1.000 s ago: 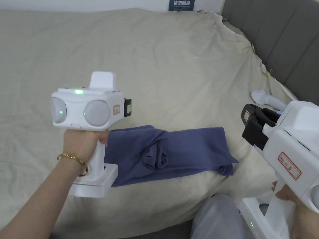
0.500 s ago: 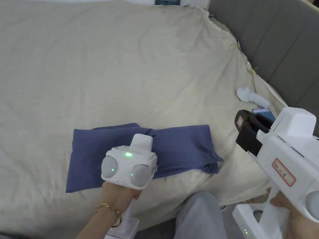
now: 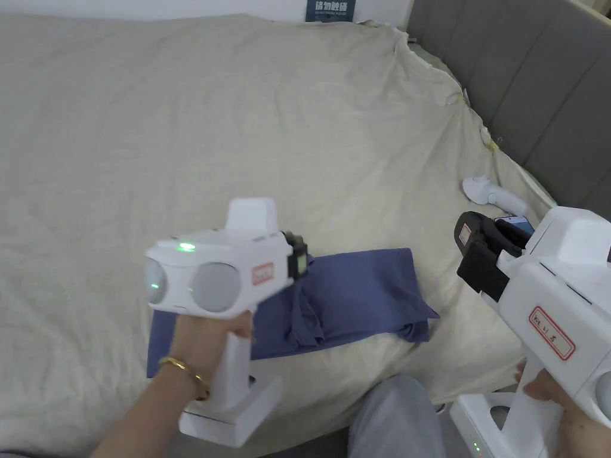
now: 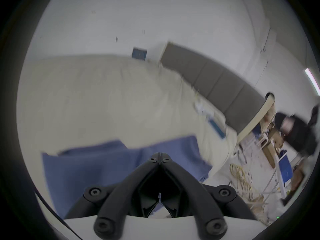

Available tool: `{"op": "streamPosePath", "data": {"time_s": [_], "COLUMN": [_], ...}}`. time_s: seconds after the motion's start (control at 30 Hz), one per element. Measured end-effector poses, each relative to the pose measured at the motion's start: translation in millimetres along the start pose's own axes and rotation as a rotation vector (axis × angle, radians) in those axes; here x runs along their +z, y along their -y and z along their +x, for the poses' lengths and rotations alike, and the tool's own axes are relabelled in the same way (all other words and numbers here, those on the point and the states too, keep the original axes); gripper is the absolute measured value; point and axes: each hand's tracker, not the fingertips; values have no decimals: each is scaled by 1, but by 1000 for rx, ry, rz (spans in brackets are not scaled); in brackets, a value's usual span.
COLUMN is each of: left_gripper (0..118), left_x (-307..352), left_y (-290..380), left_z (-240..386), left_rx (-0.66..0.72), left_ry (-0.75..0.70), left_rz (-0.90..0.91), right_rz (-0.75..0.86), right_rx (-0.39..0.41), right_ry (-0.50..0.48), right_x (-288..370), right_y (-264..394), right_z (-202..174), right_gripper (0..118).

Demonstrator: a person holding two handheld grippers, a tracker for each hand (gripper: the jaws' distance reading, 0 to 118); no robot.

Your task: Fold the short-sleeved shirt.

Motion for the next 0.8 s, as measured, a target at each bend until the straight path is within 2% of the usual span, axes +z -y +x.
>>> {"op": "streamPosePath", "data": {"time_s": [0.07,0.1,0.13,0.17,0.23,0.27,0.33,0.47,0.67,0.8], "left_gripper": [0,4,15,40,99,118,118,118,117,91], "left_x": [25,38,46,54,65,69,79,73,30,20], "left_y": [-16,-24,-29,-34,-36,-34,-24,7,51,58], "left_z": [-22,-35,-48,-63,-91,-104,-128,-161,-187,-178], "left_rx": [14,30,48,73,143,172,239,356,395,387], "left_ry": [-30,-28,-34,-30,-5,23,55,31,22,34], "left_rz": [52,56,50,32,-25,-55,-65,-191,-356,-340], "right_rz": [6,7,7,7,7,6,8,-4,-41,-65], "right_rx": [3,8,11,13,7,5,11,29,44,42], "right_ry": [-11,-19,-26,-35,-49,-59,-70,-95,-89,-72], "right_x": [0,-2,-3,-5,-7,-9,-10,-12,-19,-23], "right_y": [-2,-3,-3,-4,-5,-5,-5,-3,3,6], "right_z": [-4,-6,-8,-10,-15,-17,-22,-31,-33,-31], "right_gripper": [0,0,0,0,0,0,0,0,0,0]}}
